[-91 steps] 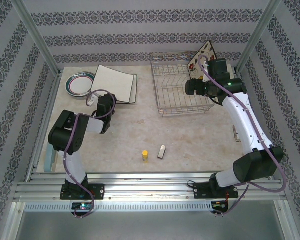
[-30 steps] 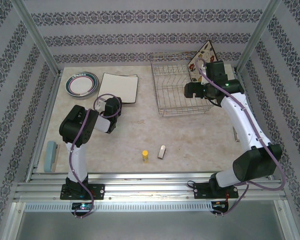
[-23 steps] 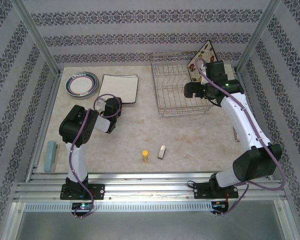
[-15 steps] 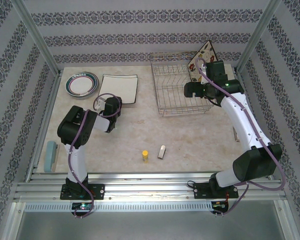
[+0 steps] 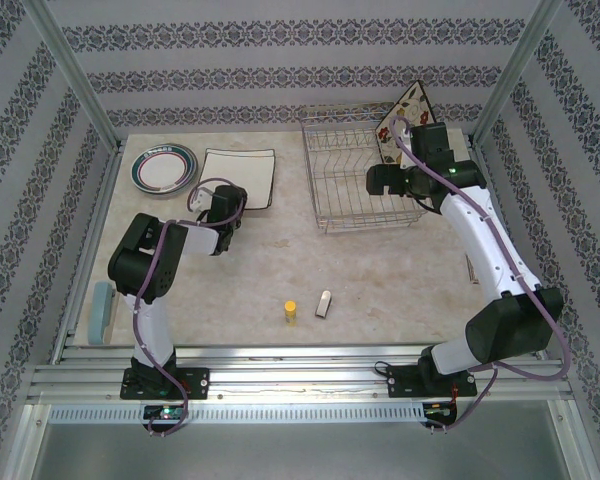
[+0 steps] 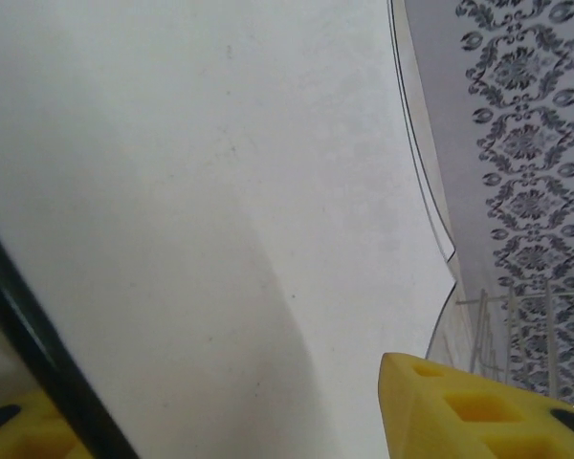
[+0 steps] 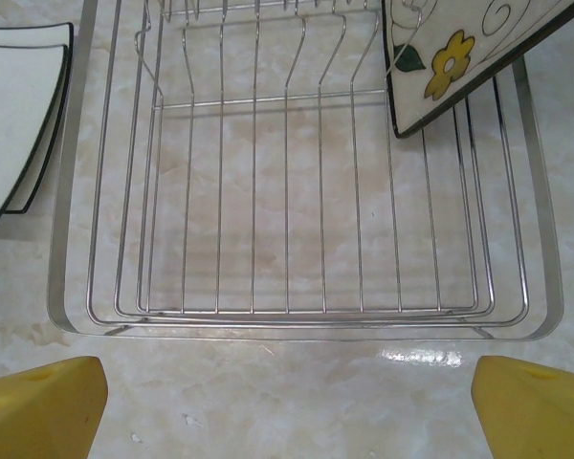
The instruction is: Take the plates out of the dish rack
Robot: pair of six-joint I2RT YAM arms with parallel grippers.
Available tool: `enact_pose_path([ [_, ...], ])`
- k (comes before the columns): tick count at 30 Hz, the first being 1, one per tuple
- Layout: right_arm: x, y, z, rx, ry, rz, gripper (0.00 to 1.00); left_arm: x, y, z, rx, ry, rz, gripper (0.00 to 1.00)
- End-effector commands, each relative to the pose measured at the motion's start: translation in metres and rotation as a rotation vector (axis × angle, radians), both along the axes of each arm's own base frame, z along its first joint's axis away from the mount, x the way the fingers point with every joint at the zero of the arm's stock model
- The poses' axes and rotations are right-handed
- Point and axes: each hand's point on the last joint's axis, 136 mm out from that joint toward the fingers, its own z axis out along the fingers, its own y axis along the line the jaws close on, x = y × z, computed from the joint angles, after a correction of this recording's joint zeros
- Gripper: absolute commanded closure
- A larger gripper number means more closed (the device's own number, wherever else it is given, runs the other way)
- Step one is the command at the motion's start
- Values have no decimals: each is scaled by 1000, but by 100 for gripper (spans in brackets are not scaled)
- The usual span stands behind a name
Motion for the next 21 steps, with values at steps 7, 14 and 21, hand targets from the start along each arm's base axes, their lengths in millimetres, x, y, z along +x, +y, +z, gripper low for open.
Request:
enact_pose_path([
  [7, 3, 5, 1, 43, -22, 15, 2, 2, -7, 8, 92, 52, -54, 42],
  [14, 7, 3, 4, 61, -34, 13, 2, 6, -16, 4, 128, 109, -106, 38],
  [21, 9, 2, 1, 99, -45, 0, 2, -4, -19, 4, 198, 186, -157, 20],
])
